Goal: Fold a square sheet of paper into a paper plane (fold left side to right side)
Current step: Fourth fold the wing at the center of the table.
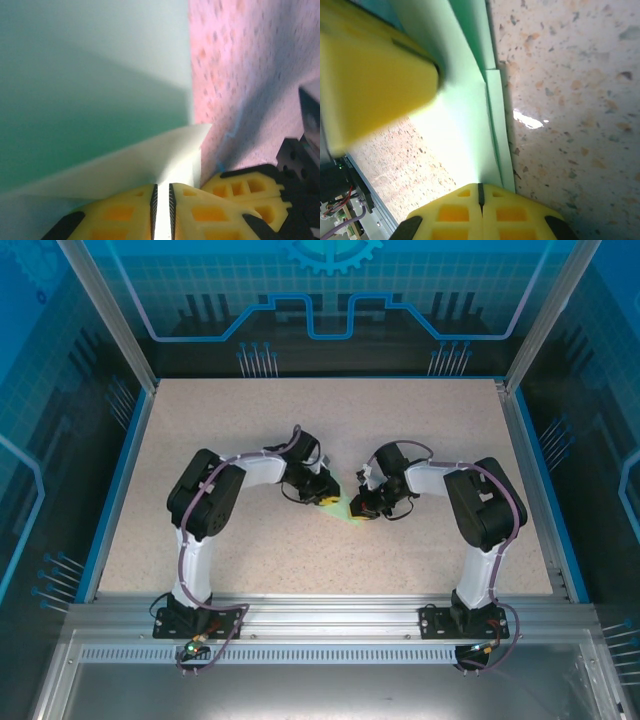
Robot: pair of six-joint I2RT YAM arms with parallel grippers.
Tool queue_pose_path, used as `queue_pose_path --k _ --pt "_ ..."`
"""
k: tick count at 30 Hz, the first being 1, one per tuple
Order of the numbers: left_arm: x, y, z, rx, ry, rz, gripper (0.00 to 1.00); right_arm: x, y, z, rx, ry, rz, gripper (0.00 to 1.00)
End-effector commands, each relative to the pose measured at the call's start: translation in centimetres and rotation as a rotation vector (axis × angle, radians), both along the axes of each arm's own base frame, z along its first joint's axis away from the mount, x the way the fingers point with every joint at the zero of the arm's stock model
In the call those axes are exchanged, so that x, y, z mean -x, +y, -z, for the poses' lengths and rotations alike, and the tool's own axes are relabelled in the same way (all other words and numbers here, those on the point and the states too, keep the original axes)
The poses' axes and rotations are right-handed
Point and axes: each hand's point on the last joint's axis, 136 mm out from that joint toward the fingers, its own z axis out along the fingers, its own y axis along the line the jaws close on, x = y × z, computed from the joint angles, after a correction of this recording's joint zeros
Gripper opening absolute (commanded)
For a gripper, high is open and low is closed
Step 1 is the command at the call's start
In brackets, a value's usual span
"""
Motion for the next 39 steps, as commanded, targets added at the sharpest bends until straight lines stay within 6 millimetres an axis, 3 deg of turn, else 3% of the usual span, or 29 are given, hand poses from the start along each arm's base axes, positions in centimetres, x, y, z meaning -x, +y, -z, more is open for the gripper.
queue_pose_path --k 1,14,19,23,26,31,35,39 --pt "-3.2 5.3 2.6 -0.134 -0.016 -0.090 0.19 6.1 -4.6 5.2 0.271 0.224 -0.014 0.01" --pt "-8.7 11.9 2.7 -0.114 -0.026 -0.208 0.21 5.9 -4.4 4.9 0.261 0.218 -0.017 0.01" --pt "-11.0 13.5 1.1 -0.073 -0.056 -0.236 0.21 5.8 -4.2 4.6 0.244 0.206 -0.026 0.01" --pt "-11.5 14.1 -1.2 -0.058 -0.097 -0.237 0.23 4.8 -2.9 3.3 0.170 0.158 -0.023 0.03" --pt "-10.6 14.6 -3.3 -0.059 -0.140 -0.240 0.25 3.5 -1.7 1.4 0.096 0.087 -0.030 0.07" --pt "-7.0 14.9 -6.1 -0.027 -0.188 -0.279 0.34 0.8 -0.6 -3.3 0.020 -0.096 -0.042 0.26" --pt "-3.0 14.3 -7.4 -0.014 -0.210 -0.298 0.45 -1.5 -1.8 -7.0 0.031 -0.263 -0.018 0.49" --pt "0.2 11.2 -8.1 0.030 -0.220 -0.266 0.51 -2.8 -3.8 -8.6 0.091 -0.358 0.000 0.63"
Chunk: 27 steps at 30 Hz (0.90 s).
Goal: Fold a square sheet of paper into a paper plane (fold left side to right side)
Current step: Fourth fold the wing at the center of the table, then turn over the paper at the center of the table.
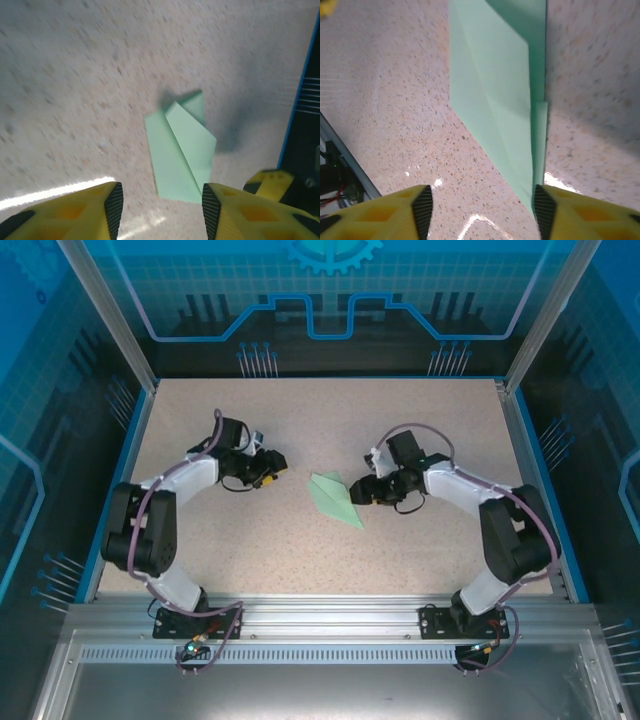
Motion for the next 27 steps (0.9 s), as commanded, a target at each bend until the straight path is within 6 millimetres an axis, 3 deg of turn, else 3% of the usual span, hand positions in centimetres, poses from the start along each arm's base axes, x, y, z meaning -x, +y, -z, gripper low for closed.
queue_pose_path --k 1,4,11,16,27 --pt "1.7 -2.9 0.1 0.030 -0.008 0.024 0.52 -1.2 -2.3 -0.9 0.067 -0.069 0.033 0.65" --pt "2.6 -5.9 1.2 0.042 0.007 0.065 0.52 -1.2 -2.6 -1.0 0.034 -0.086 0.071 0.70" --pt "1.5 -10.3 3.6 0.029 0.046 0.131 0.50 0.2 -2.7 -1.2 -0.049 -0.114 0.140 0.85" --pt "0.7 -11.3 4.9 0.015 0.080 0.144 0.49 1.3 -3.1 -1.4 -0.059 -0.119 0.153 0.95" --pt "-0.4 -13.8 7.4 0.019 0.126 0.185 0.42 2.2 -3.3 -2.7 -0.074 -0.140 0.152 0.97"
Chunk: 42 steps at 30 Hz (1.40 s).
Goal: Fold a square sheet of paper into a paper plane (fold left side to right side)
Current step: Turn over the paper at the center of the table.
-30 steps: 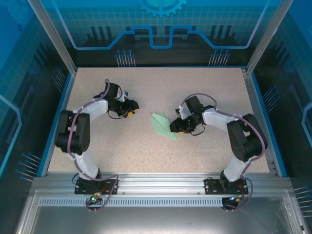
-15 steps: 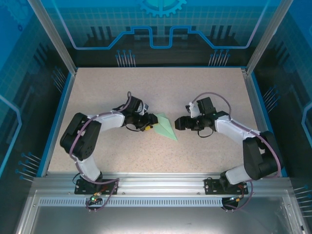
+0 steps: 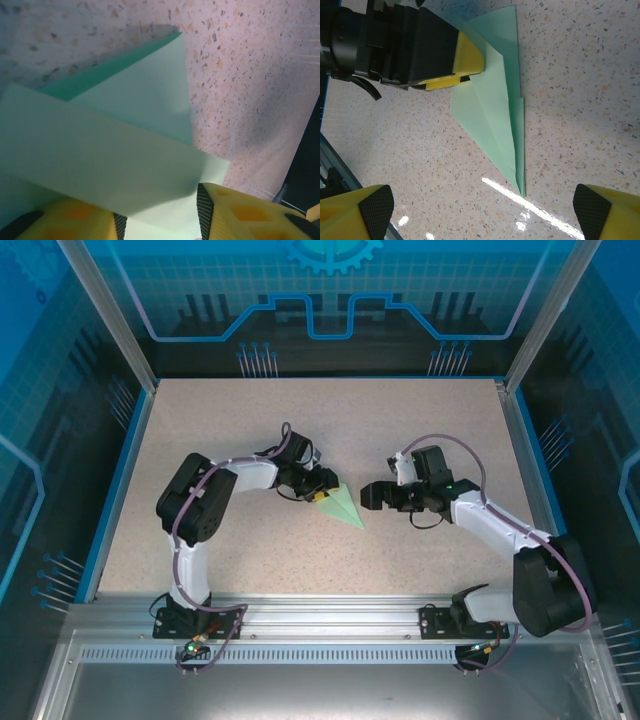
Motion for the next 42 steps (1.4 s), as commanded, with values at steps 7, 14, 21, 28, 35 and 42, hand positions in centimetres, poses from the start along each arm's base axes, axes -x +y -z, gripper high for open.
queue_pose_path --k 7,14,21,28,35,42 --pt "-0.7 -1.6 -0.9 0.040 -0.030 0.029 0.22 -0.1 -0.6 -1.9 -0.106 -0.032 0.029 0.99" --pt "-1.4 -2.0 -4.4 0.062 -0.110 0.056 0.14 0.1 -2.2 -2.8 -0.139 -0.027 0.073 1.00" --pt "-2.3 -2.9 -10.7 0.123 -0.266 0.117 0.13 0.9 -3.2 -3.6 -0.285 -0.021 0.081 0.99" --pt "-2.9 -4.0 -21.0 0.205 -0.535 0.220 0.14 -0.7 -3.2 -9.5 -0.465 -0.178 0.005 0.99" --pt "-1.3 -4.0 -31.6 0.364 -0.872 0.259 0.14 -1.3 -2.6 -17.0 -0.492 -0.446 -0.137 0.99" --pt "2.1 -3.9 -33.2 0.476 -0.959 0.306 0.14 -0.8 -1.5 -17.6 -0.505 -0.507 -0.206 0.99"
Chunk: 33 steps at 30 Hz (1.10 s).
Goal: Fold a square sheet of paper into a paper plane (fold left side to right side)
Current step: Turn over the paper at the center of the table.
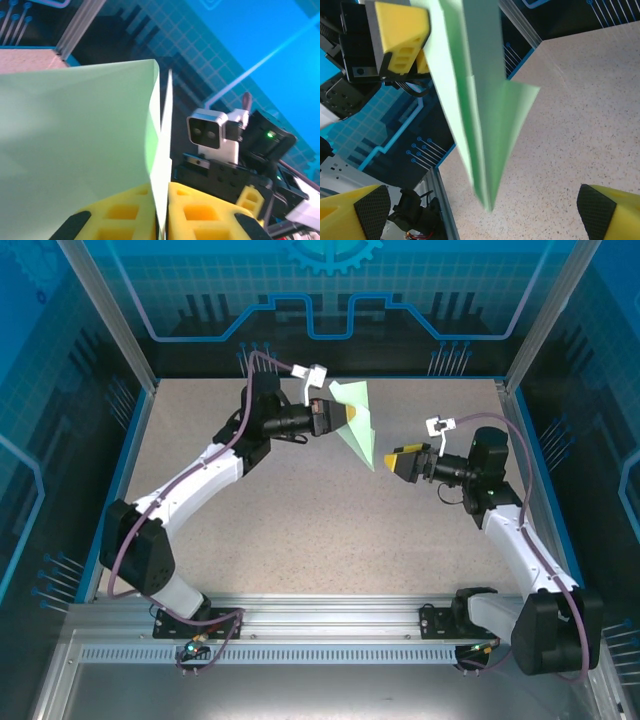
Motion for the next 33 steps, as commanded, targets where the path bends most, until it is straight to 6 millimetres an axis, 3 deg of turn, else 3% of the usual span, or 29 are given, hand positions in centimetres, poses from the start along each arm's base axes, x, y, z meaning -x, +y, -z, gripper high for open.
queue_pose_path --k 1,7,14,17,26,33 --pt "1.9 -0.5 -1.2 0.044 -0.073 0.073 0.14 0.4 0.9 -1.0 -0.016 -0.081 -0.062 0.99" --pt "3.0 -0.6 -2.0 0.032 -0.100 0.092 0.14 1.9 3.6 -1.8 -0.018 -0.143 -0.164 1.00" --pt "3.6 -0.9 -2.1 0.028 -0.104 0.125 0.15 -0.5 4.5 0.0 -0.014 -0.024 -0.129 0.99" --pt "3.6 -1.0 -1.7 0.019 -0.099 0.128 0.15 -0.3 5.3 0.1 -0.013 -0.024 -0.152 0.94" --pt "3.1 -1.3 -0.9 0.005 -0.075 0.126 0.15 -0.1 5.6 0.2 0.014 -0.024 -0.150 0.43" --pt "2.6 -1.4 -0.1 -0.011 -0.056 0.113 0.18 0.4 5.2 0.6 0.048 -0.009 -0.135 0.25"
